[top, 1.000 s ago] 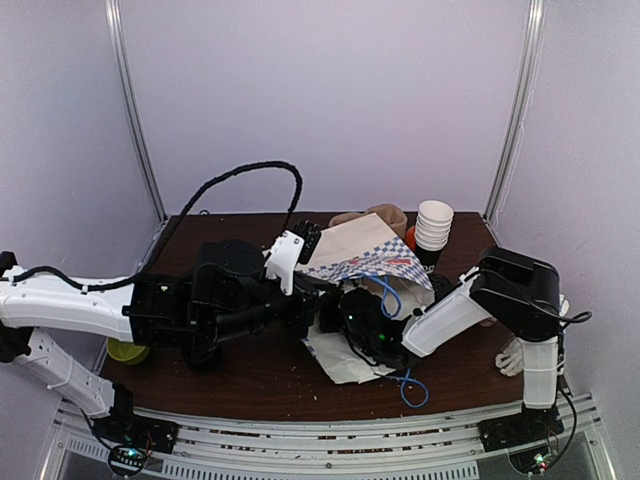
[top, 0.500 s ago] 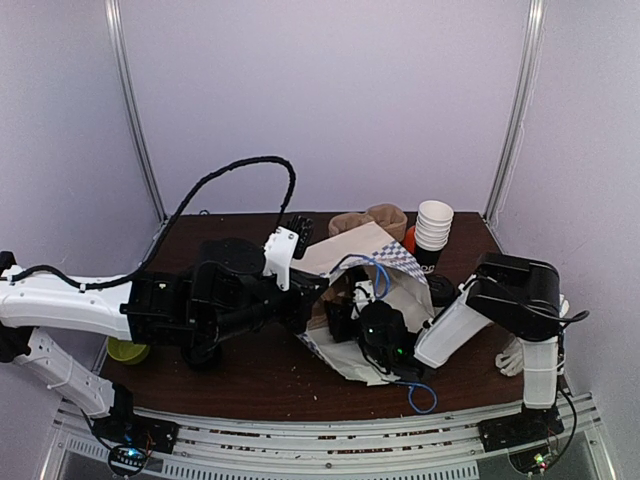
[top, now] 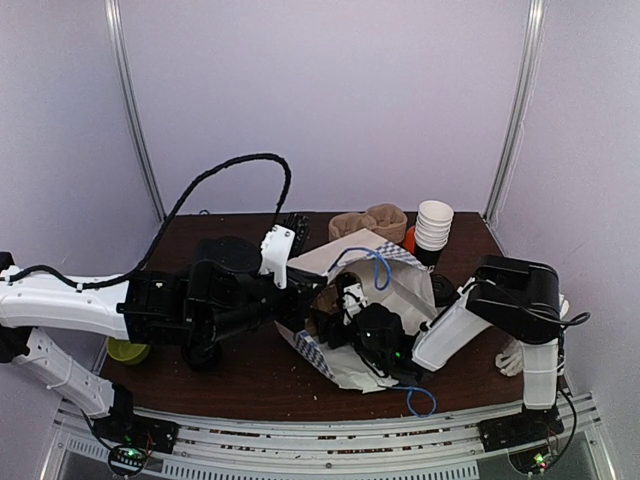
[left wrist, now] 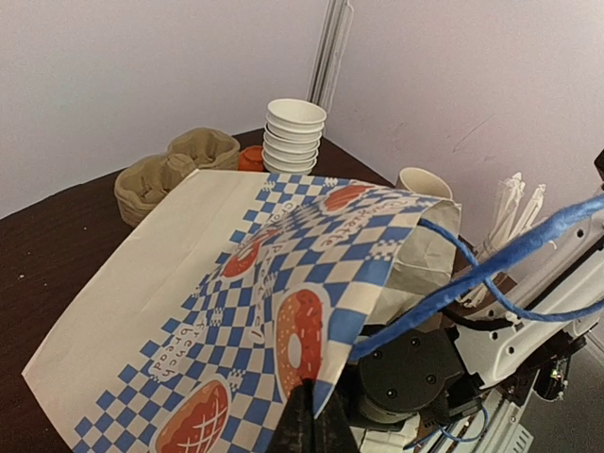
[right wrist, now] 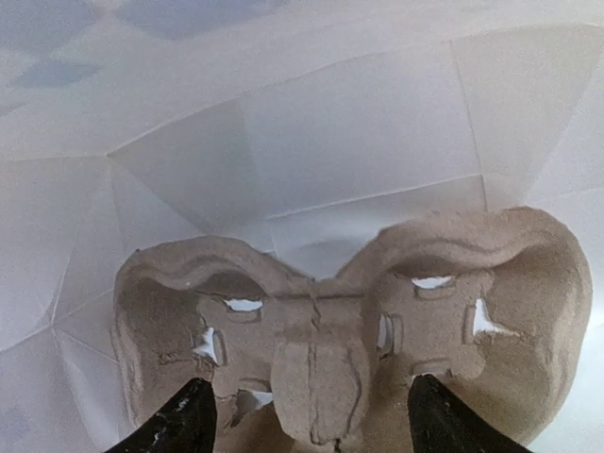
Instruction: Pack the takeout coffee
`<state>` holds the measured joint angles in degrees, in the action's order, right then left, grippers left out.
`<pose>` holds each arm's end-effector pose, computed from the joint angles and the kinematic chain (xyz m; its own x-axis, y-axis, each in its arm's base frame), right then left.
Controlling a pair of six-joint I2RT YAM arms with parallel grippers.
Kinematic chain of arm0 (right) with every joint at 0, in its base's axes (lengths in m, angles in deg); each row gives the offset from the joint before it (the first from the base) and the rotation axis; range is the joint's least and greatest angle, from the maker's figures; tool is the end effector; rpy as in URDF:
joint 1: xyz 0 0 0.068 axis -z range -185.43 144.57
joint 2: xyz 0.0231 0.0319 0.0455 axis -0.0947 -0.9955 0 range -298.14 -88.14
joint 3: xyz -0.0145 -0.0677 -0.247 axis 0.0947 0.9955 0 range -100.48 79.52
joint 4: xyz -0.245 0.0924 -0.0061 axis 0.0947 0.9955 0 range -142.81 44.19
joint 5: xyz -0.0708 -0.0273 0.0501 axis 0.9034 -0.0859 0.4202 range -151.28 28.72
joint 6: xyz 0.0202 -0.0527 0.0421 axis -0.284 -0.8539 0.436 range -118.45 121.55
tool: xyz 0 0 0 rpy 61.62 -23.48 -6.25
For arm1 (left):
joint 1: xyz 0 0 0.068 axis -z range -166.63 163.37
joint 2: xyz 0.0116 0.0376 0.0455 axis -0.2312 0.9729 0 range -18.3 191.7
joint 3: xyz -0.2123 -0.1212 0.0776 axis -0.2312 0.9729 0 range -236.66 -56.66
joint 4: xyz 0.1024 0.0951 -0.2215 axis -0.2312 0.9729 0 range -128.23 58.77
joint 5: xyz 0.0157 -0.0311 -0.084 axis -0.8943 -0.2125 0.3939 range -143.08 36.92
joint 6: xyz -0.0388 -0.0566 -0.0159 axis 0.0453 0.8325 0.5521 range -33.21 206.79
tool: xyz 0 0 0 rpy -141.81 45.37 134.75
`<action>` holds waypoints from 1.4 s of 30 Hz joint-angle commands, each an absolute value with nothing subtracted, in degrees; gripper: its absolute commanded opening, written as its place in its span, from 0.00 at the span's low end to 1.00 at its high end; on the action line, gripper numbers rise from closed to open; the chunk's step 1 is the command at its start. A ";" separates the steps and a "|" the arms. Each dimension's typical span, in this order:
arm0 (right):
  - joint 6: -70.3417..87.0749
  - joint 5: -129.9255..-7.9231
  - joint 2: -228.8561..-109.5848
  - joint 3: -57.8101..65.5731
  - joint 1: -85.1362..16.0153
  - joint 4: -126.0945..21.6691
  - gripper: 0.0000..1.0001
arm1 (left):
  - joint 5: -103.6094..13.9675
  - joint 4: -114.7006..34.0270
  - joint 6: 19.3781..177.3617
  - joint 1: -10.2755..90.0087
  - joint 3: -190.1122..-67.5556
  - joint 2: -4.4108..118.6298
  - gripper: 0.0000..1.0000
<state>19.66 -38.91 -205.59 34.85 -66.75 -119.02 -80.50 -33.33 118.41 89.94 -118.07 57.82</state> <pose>0.2065 0.3319 0.1016 -0.2479 0.1456 -0.9578 -0.5814 0.7684 0.2673 0.1028 -0.3161 0.3071 -0.4662 -0.0512 -0.8832 0.6086 0.7060 -0.3622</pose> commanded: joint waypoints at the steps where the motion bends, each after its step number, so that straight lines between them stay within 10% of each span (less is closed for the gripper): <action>1: 20.39 -37.71 -206.64 32.10 -66.87 -116.55 0.70 | -77.48 -37.50 118.35 89.92 -118.33 55.97 0.00; 17: 19.22 -33.39 -207.16 30.52 -66.74 -116.31 0.26 | -76.96 -36.73 119.25 89.92 -118.62 56.18 0.00; 42: 17.61 -29.61 -208.50 32.42 -67.19 -132.19 0.24 | -73.62 -36.24 121.95 89.48 -121.26 58.96 0.00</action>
<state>17.37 -30.39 -206.03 35.27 -67.19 -132.25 -77.75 -31.77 121.84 89.81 -119.16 58.54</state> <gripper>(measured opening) 0.227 0.004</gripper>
